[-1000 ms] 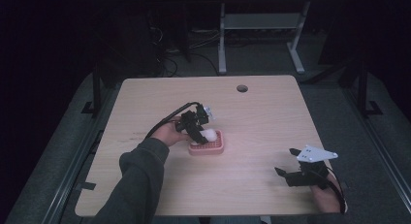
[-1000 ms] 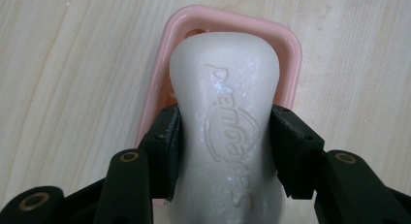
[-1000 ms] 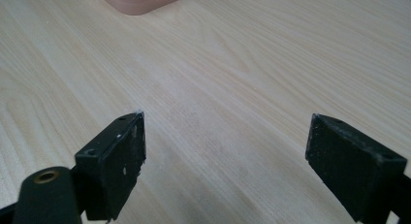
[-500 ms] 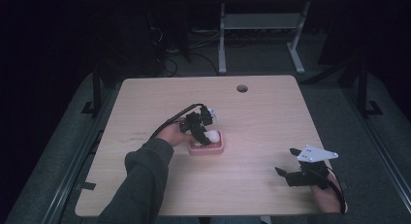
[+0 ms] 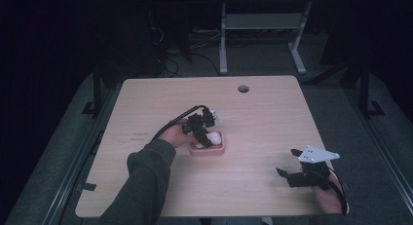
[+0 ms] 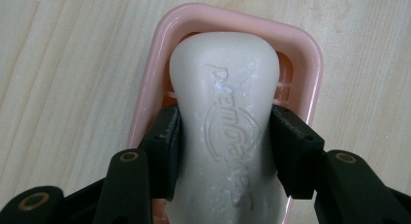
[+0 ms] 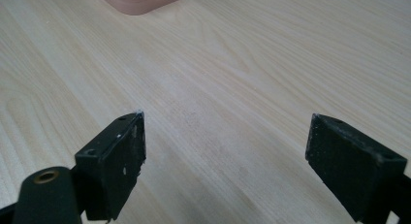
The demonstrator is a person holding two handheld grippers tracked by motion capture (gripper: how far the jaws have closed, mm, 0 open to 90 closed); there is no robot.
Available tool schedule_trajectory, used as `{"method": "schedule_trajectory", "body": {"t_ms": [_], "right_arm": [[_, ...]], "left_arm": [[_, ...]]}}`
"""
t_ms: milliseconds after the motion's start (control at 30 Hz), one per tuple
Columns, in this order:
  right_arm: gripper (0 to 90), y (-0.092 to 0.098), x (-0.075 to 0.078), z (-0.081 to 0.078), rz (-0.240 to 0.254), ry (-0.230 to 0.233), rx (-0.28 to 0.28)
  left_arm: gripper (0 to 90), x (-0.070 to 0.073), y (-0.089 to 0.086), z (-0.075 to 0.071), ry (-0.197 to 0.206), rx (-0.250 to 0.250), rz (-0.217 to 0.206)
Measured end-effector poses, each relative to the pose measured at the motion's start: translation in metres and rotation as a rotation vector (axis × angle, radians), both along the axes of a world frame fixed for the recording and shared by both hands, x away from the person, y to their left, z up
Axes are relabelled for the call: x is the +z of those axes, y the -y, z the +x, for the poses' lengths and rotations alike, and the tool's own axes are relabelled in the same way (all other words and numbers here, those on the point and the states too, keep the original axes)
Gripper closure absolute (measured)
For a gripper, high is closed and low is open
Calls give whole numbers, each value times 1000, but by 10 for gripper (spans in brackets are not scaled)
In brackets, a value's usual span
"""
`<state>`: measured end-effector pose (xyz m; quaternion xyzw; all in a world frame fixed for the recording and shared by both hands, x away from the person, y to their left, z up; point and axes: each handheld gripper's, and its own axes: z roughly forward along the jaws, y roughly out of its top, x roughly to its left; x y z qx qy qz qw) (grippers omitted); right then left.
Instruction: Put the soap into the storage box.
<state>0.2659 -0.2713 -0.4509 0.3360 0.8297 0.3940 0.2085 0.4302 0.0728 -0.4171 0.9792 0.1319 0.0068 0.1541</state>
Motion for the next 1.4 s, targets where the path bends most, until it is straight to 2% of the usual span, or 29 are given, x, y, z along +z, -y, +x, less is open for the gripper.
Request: {"method": "schedule_trajectory", "body": {"t_ms": [200, 367, 733, 933, 1400], "right_arm": [[138, 0, 0, 1, -13, 7, 8], [137, -1, 0, 0, 5, -4, -3], [137, -2, 0, 0, 5, -4, -2], [138, -2, 0, 1, 4, -4, -2], [138, -3, 0, 1, 2, -5, 1]], "left_arm": [[490, -1, 0, -1, 1, -2, 5], [489, -2, 0, -1, 1, -1, 5], [489, -2, 0, -1, -7, 1, 11], [489, -4, 1, -2, 1, 3, 20], [425, 2, -3, -4, 22, 11, 15]]}}
